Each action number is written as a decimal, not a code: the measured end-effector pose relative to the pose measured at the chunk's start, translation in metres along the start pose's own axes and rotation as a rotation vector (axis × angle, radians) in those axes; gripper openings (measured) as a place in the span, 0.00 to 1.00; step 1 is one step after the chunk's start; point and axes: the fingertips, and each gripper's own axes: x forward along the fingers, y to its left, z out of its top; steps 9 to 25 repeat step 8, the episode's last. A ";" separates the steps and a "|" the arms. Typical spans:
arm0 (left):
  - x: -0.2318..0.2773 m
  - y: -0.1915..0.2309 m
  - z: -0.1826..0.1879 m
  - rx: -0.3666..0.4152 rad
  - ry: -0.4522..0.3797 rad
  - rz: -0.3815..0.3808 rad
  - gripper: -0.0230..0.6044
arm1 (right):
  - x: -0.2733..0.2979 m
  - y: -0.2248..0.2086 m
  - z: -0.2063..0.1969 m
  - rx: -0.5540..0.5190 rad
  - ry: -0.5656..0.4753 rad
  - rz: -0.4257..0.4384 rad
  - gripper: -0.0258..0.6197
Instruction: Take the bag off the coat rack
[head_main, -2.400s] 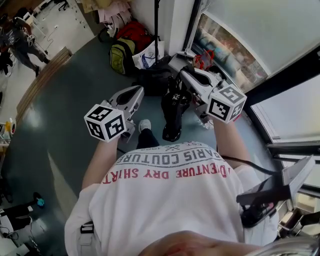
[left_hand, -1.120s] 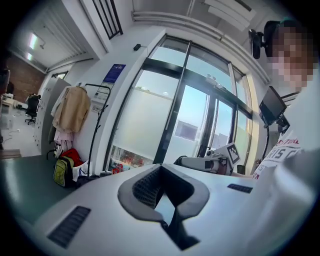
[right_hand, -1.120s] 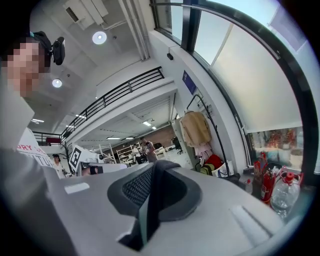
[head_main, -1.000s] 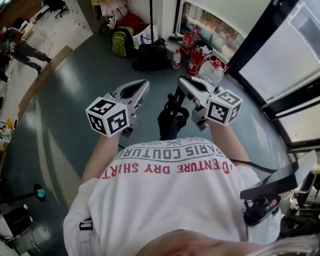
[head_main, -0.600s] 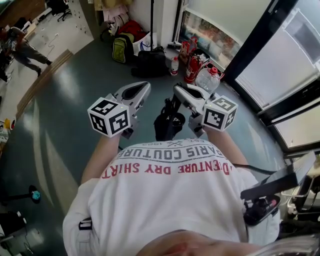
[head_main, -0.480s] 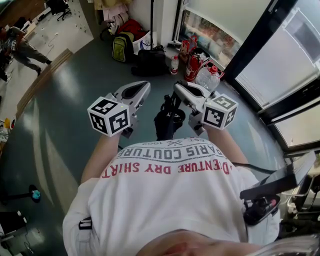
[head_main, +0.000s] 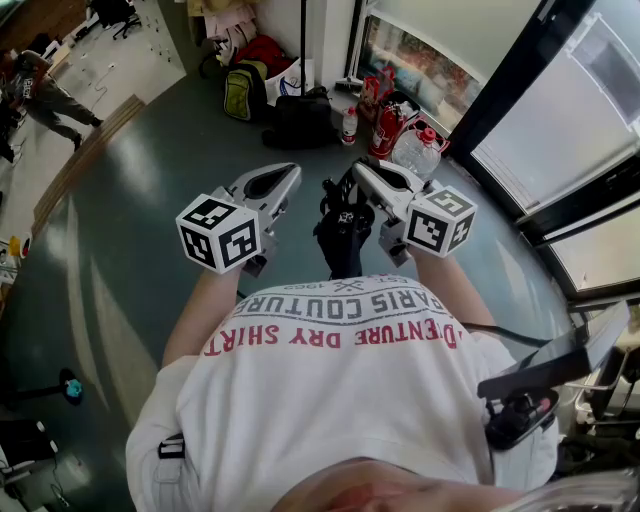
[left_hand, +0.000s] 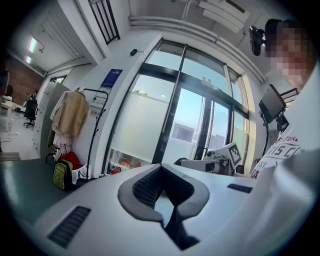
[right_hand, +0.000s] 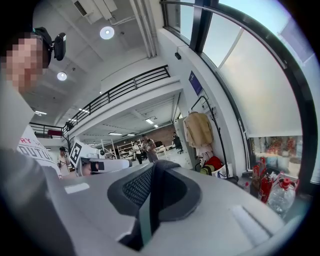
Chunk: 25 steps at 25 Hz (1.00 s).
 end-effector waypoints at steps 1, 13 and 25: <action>0.001 0.000 -0.001 0.000 0.000 -0.001 0.04 | -0.001 -0.001 0.000 0.001 -0.001 -0.002 0.07; 0.006 -0.005 0.001 0.003 0.001 -0.013 0.04 | -0.006 -0.004 0.001 0.010 0.000 -0.005 0.07; 0.006 -0.005 0.001 0.003 0.001 -0.013 0.04 | -0.006 -0.004 0.001 0.010 0.000 -0.005 0.07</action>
